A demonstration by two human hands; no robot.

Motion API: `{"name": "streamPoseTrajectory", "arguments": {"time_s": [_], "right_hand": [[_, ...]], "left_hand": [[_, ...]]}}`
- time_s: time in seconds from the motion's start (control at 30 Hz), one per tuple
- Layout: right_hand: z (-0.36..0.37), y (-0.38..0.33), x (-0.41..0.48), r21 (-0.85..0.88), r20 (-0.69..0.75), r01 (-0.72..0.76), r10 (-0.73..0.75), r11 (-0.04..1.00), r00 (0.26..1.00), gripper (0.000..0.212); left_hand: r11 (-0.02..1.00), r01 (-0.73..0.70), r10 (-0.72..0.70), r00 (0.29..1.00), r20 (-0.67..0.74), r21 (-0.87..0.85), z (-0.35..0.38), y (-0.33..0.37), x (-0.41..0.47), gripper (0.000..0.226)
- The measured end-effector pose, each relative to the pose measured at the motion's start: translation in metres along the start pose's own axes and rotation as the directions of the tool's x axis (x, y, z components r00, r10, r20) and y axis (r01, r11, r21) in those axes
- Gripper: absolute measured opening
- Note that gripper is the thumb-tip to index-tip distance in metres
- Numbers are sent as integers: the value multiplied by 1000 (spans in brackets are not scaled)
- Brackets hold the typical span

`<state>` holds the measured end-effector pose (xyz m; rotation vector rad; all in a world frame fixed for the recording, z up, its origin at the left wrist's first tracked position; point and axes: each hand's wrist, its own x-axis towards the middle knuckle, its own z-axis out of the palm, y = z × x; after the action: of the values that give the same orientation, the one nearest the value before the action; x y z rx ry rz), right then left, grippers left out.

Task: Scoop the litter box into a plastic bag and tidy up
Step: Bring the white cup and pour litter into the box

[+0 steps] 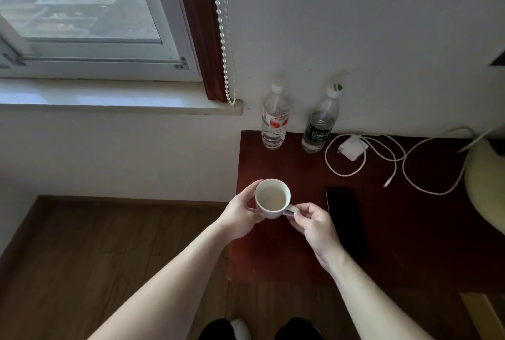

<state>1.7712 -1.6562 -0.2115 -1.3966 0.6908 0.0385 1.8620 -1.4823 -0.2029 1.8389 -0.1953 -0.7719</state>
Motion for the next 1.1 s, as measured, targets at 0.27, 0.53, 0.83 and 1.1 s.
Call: {"name": "streamPoseTrajectory", "arguments": {"time_s": [0.27, 0.53, 0.83, 1.1], "right_hand": [[-4, -15, -19, -175, -73, -38, 26, 984, 997, 28], [-10, -57, -73, -319, -115, 38, -79, 947, 990, 36], [-28, -93, -136, -495, -83, 201, -277, 845, 957, 41], [-140, -93, -212, -642, -138, 192, -358, 742, 923, 50]], "left_hand": [[998, 51, -51, 998, -24, 25, -5, 12, -14, 88], [994, 15, -1, 992, -125, 111, -17, 52, -59, 84], [861, -255, 312, 948, -60, 441, 11, 113, -120, 62], [807, -306, 337, 941, 32, 505, 109, 159, -155, 53]]}}
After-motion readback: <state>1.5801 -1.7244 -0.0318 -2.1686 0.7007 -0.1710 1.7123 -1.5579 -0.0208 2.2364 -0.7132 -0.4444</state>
